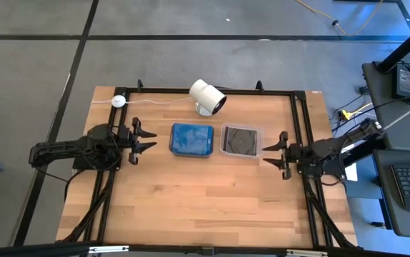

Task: Pick & place jewel cases by type
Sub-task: Return to Home Position

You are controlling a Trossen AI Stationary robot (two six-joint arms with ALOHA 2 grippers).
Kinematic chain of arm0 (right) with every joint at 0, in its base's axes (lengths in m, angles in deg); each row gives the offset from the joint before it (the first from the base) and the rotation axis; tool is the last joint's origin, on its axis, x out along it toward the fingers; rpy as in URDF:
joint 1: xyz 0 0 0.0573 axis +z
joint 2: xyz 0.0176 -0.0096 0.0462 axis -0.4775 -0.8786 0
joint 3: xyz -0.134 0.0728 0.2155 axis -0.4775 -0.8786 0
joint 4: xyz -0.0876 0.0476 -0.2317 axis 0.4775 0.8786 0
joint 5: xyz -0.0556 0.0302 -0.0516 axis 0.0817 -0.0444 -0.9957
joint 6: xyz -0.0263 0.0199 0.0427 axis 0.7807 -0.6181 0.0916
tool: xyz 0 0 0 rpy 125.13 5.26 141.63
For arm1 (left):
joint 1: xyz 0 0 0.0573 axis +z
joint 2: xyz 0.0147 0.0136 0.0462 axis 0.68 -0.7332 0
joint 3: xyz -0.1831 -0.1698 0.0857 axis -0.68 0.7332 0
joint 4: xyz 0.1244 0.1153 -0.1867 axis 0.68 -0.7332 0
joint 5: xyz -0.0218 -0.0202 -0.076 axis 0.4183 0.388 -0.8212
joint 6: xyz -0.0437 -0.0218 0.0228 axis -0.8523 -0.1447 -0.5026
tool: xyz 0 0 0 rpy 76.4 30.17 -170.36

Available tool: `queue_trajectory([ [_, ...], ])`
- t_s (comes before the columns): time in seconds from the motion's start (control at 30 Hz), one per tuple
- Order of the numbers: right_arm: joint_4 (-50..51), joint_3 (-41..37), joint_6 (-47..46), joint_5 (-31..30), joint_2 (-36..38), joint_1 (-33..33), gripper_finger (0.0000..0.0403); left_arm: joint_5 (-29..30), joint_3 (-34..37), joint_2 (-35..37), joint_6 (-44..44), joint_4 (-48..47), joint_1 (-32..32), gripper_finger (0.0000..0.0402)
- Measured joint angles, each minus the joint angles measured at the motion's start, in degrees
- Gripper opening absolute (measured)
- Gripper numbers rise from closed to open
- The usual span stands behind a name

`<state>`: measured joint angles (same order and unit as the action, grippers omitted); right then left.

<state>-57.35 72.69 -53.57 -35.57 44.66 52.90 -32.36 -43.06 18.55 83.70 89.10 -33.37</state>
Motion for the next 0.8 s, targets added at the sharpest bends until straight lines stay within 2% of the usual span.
queue_trajectory([
  [0.1, 5.3, 0.0, 0.9, 0.0, 5.9, 0.0, 0.0185, 0.0, 0.0, 0.0, -0.5, 0.0, 0.0, 0.0141],
  [0.2, 4.6, 0.0, 4.4, 1.1, 10.1, 0.0, 0.0185, 0.0, 0.0, 0.0, -0.5, 0.0, 0.0, 0.0140],
  [0.8, 7.2, 0.7, 4.6, -0.7, 9.2, 0.0, 0.0185, -0.2, 0.0, -0.1, -0.5, 0.4, 0.0, 0.0137],
])
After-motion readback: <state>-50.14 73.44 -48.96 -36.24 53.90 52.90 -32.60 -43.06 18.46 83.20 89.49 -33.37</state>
